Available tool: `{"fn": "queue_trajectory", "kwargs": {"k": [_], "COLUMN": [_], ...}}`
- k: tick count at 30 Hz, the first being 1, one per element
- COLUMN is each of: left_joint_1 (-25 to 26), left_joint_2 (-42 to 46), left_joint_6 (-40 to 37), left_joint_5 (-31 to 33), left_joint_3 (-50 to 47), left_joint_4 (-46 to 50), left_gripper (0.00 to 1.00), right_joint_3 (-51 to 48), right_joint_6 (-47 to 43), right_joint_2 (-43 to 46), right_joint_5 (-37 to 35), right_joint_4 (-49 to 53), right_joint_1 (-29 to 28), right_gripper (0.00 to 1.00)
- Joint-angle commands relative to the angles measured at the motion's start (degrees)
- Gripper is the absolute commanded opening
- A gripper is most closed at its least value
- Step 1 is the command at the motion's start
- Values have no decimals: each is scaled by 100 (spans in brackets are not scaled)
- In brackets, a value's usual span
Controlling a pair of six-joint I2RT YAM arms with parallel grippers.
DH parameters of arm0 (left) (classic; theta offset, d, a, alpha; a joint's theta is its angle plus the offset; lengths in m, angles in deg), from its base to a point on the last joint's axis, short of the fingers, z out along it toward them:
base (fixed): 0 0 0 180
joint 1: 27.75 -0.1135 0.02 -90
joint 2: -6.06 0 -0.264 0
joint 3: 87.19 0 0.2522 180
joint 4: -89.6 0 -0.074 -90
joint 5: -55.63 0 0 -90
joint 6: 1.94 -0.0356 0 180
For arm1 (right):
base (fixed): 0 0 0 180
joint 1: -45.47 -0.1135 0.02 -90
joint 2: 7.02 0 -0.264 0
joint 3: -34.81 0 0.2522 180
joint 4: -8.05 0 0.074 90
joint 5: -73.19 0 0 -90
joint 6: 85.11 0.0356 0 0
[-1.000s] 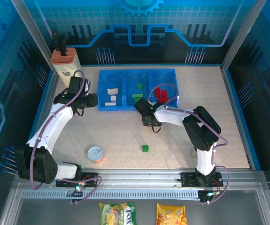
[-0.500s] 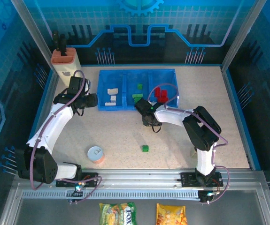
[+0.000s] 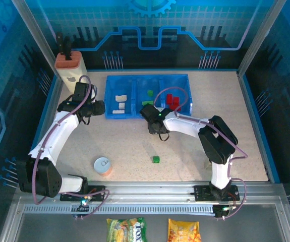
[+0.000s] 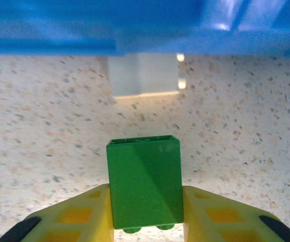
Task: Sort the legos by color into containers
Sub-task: Pick up the lego from the center of the table, then place the lego in the container.
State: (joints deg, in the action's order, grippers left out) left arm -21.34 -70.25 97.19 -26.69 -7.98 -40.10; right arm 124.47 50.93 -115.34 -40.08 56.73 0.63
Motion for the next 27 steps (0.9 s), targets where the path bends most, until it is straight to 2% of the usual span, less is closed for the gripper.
{"fn": "queue_trajectory", "kwargs": {"k": [1, 18, 27], "left_joint_1": [-64, -61, -53], "left_joint_2": [38, 64, 147], "left_joint_6": [111, 101, 229], "left_joint_5": [-100, -106, -255], "left_joint_3": [-26, -1, 345], "left_joint_4": [12, 82, 705], "left_gripper": [48, 48, 49], "right_joint_3": [303, 1790, 2896], "right_joint_6": [-124, -757, -1179], "right_joint_2": [190, -625, -1466], "right_joint_5": [63, 202, 485], "right_joint_4": [165, 53, -144], "right_joint_1": [-47, 290, 601], "right_gripper": [36, 36, 36]}}
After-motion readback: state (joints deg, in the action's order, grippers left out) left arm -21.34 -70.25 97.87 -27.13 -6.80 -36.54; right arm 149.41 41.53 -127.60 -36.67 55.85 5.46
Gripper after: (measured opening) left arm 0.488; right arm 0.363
